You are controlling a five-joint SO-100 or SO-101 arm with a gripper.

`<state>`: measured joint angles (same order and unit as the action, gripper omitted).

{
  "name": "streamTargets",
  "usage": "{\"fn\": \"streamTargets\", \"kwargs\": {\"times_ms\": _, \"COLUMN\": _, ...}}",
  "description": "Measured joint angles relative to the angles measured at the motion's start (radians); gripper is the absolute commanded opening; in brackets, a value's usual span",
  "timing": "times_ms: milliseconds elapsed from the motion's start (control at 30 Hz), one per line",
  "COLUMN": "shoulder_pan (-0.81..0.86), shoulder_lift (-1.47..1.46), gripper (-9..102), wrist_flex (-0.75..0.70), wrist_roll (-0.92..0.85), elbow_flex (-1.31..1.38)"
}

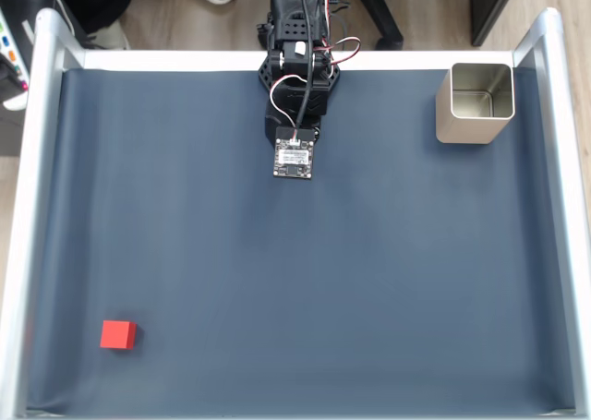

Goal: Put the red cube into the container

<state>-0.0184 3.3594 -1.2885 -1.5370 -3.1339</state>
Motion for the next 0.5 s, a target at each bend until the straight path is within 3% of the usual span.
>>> {"fn": "streamTargets", "kwargs": {"times_ms": 500, "shoulder_pan": 0.000, "shoulder_lift": 0.000, "gripper": 0, "wrist_flex": -0.006, "wrist_roll": -0.023, "elbow_flex": 0.000}}
